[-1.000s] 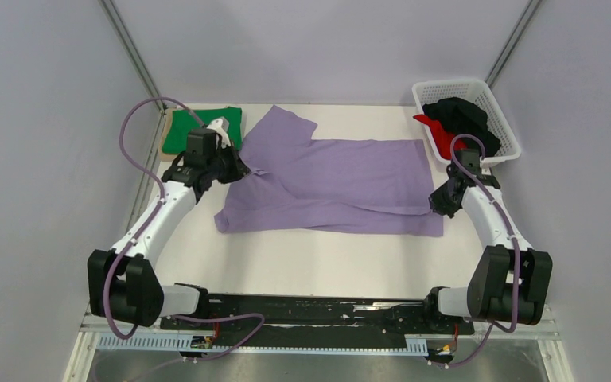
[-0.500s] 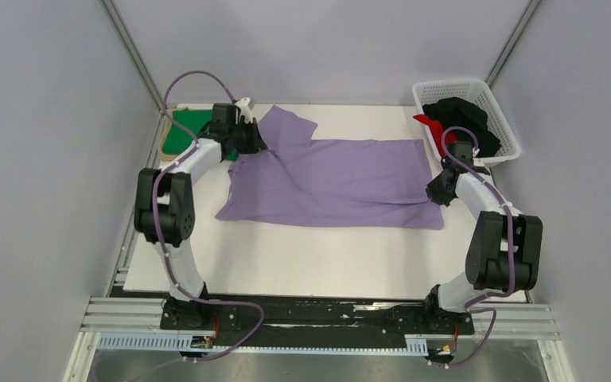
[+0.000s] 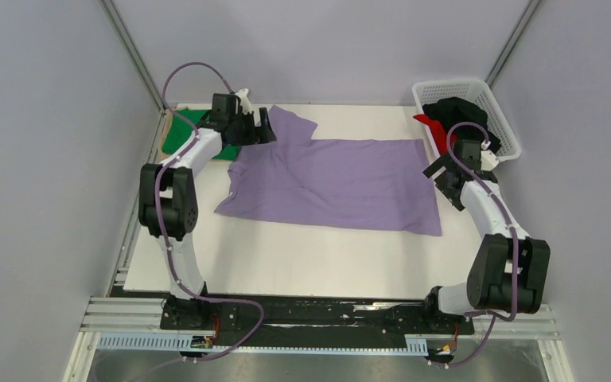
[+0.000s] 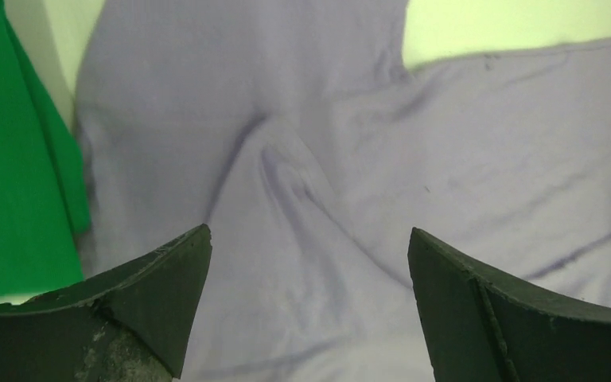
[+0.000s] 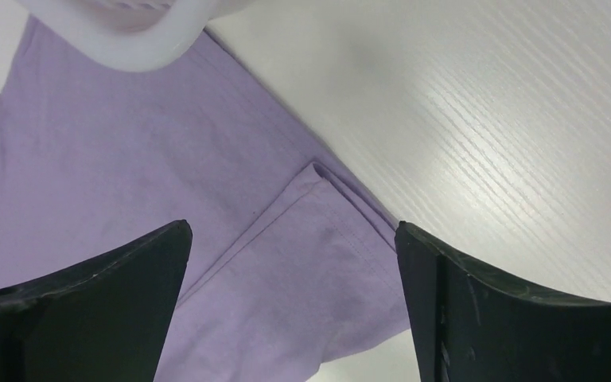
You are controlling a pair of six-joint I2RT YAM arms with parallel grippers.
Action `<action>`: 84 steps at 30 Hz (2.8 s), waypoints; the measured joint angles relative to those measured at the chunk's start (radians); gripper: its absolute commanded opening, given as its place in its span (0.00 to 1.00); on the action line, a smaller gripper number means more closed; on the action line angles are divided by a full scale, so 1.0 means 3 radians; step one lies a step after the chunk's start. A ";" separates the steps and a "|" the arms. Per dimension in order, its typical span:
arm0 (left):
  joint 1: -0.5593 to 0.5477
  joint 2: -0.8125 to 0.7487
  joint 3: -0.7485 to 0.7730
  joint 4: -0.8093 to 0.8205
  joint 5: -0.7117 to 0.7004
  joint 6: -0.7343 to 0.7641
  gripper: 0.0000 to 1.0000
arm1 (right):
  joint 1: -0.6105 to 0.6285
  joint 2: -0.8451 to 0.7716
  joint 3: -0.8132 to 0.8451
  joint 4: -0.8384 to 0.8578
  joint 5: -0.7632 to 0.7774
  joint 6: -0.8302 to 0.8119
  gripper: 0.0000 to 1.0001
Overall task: Fold and stack the t-shirts
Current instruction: Fold the flattened tshirt in 1/3 of the way
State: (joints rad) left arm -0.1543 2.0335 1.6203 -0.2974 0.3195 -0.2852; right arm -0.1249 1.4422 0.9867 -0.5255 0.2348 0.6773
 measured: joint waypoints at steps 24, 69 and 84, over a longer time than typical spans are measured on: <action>-0.0020 -0.1183 -0.2393 0.0561 0.0286 -0.0799 1.00 | 0.0345 0.0507 -0.0327 0.0430 -0.0994 -0.0163 1.00; -0.0468 -0.3234 -0.3137 -0.0546 0.0000 -0.1478 1.00 | 0.1311 -0.1322 -0.0937 -0.0559 -0.0647 0.0266 1.00; -0.0468 -0.1996 -0.3023 0.0106 -0.0566 -0.1209 1.00 | 0.2515 0.0071 -0.0716 0.0004 -0.0299 0.0066 1.00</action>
State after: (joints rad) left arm -0.2947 1.4345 0.7136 -0.2657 0.1497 -0.6479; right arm 0.6296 1.4635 0.7719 -0.5243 0.1452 0.6971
